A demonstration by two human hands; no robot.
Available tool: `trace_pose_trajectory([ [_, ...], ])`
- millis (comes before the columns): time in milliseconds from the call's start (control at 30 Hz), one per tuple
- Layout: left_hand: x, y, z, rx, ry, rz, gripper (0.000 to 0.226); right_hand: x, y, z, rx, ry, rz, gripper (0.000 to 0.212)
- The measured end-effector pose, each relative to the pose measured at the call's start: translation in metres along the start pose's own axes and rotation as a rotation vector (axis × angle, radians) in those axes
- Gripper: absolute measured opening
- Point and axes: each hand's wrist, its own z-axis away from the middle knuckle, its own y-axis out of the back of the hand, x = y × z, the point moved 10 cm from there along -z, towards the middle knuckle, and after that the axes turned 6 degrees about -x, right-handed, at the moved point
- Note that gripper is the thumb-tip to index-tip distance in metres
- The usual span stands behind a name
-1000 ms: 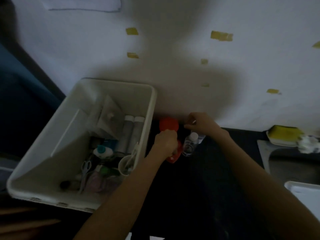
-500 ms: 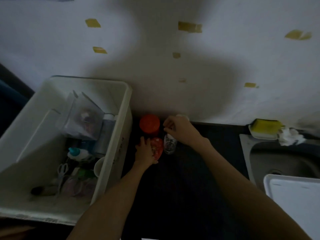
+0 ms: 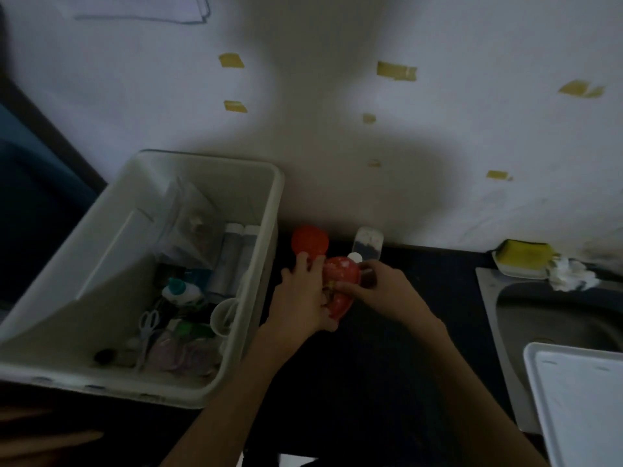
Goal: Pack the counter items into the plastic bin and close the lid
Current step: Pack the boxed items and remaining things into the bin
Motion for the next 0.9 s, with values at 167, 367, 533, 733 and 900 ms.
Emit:
trace_pose_trajectory([
  [167, 0.014, 0.078, 0.031, 0.153, -0.094, -0.084, 0.116, -0.057, 0.014, 0.01, -0.029, 0.041, -0.286, 0.055],
  [367, -0.04, 0.151, 0.052, 0.303, -0.201, 0.228, 0.116, -0.133, 0.008, -0.016, -0.027, 0.144, -0.374, 0.068],
  [533, -0.119, 0.169, 0.037, 0.379, -0.265, 0.613, 0.104, -0.192, -0.037, -0.061, -0.083, 0.196, -0.34, 0.037],
  [733, -0.206, 0.132, -0.028, 0.394, -0.15, 0.677, 0.094, -0.226, -0.083, -0.127, 0.014, 0.185, 0.36, 0.057],
  [900, -0.215, 0.102, -0.078, 0.241, -0.054, 0.533, 0.064, -0.218, -0.117, -0.166, -0.09, -0.005, 0.701, 0.05],
])
